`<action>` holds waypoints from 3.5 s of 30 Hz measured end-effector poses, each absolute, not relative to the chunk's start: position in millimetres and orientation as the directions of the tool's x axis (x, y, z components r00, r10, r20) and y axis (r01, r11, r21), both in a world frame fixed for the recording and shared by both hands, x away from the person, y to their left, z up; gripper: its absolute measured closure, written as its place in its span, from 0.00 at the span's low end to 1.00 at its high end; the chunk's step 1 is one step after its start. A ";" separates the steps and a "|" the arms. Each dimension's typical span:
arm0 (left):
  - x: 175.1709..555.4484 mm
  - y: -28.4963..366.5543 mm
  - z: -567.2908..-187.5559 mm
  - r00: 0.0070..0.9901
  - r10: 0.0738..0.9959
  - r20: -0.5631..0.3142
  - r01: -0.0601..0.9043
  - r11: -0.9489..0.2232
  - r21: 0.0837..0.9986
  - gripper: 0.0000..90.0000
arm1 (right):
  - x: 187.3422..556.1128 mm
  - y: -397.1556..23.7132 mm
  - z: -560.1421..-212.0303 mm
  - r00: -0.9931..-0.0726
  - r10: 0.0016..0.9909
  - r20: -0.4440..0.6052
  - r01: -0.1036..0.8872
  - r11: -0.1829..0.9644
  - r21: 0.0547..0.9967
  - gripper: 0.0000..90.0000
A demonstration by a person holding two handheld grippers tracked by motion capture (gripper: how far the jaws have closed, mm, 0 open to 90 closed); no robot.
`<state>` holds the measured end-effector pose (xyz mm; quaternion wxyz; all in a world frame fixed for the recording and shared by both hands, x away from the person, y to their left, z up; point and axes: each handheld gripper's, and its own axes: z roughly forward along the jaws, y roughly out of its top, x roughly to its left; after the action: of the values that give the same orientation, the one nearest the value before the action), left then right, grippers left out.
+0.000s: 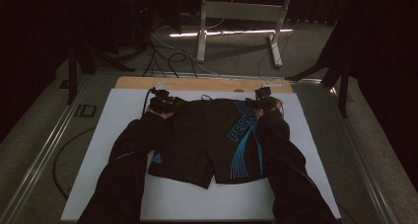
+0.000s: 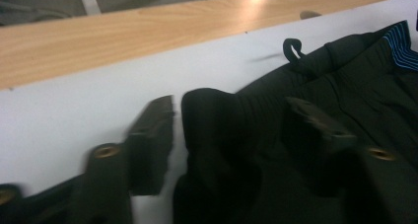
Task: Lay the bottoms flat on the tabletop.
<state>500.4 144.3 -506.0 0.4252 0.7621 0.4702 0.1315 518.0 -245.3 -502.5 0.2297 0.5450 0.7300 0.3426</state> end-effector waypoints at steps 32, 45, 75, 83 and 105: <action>472.7 141.9 -475.3 0.665 0.720 -0.200 0.558 -0.300 0.774 0.00 | 485.4 -225.1 -480.5 -0.496 0.861 0.109 0.586 0.240 0.774 0.10; 452.1 146.7 -466.0 0.712 0.671 -0.208 0.536 -0.327 0.778 0.00 | 467.5 -219.5 -470.0 -0.565 0.820 0.094 0.556 0.294 0.777 0.10; 384.9 170.4 -467.5 0.769 0.602 -0.215 0.507 -0.369 0.779 0.00 | 397.8 -217.1 -473.7 -0.700 0.710 0.074 0.484 0.396 0.780 0.09; 363.6 177.3 -471.4 0.783 0.585 -0.212 0.498 -0.386 0.777 0.00 | 372.4 -220.2 -473.5 -0.735 0.675 0.062 0.451 0.418 0.789 0.09; 312.3 202.9 -486.4 0.789 0.576 -0.213 0.499 -0.398 0.770 0.00 | 316.8 -249.8 -483.0 -0.751 0.656 0.073 0.451 0.429 0.783 0.09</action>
<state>312.3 202.9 -486.4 0.4445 0.8348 0.3220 0.0437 316.8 -249.8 -483.0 0.1223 0.3308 0.8365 0.4195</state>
